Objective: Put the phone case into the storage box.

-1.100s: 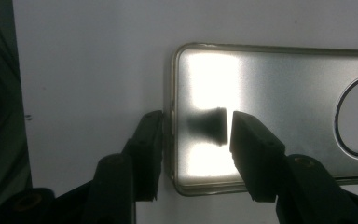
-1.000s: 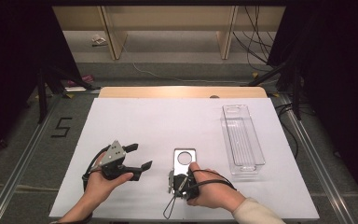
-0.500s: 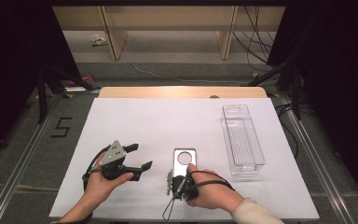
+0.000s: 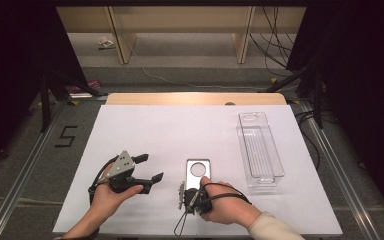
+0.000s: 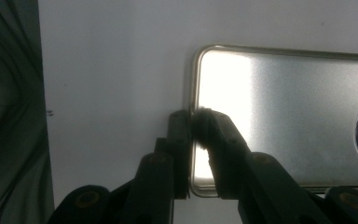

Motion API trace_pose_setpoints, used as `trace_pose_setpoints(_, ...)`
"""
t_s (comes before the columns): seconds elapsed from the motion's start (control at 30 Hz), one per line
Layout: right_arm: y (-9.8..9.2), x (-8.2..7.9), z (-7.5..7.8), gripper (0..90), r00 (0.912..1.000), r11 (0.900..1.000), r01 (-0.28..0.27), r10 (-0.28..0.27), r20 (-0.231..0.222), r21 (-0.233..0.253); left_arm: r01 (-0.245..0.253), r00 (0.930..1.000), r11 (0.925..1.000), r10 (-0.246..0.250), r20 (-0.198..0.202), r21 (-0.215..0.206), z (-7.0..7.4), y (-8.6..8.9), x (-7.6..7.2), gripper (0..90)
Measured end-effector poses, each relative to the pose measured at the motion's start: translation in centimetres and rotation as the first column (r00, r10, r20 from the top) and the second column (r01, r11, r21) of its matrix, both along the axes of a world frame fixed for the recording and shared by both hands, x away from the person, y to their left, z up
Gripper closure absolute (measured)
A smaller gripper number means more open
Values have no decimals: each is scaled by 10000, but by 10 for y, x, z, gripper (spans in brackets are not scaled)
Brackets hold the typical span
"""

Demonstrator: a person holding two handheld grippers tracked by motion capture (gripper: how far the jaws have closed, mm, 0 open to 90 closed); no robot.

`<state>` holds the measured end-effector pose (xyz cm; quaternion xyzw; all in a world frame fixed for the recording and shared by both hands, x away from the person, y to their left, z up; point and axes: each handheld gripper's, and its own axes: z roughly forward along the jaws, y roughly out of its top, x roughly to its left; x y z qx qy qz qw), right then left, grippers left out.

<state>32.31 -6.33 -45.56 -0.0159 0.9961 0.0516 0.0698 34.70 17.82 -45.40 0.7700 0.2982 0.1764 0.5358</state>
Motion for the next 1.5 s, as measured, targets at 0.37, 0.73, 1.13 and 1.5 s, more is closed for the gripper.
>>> trace_pose_setpoints(0.37, 0, -1, 0, 842, 9999, 9999, 108, -108, -119, -57, -5, 10000, 10000, 5, -6, -10, 0, 0, 0, 160)
trace_pose_setpoints(0.73, 0, -1, 0, 865, 9998, 9999, 118, -118, -140, -23, -9, 10000, 10000, 9, -7, -19, 0, 0, 0, 160)
trace_pose_setpoints(1.13, -1, -2, 0, 877, 9998, 9999, 127, -126, -172, 49, 3, 10000, 10000, -3, 1, -12, 0, 0, 0, 160)
trace_pose_setpoints(1.5, -1, -2, 0, 884, 9997, 9999, 137, -137, -178, 11, 2, 10000, 10000, -2, -6, -7, 0, 0, 0, 160)
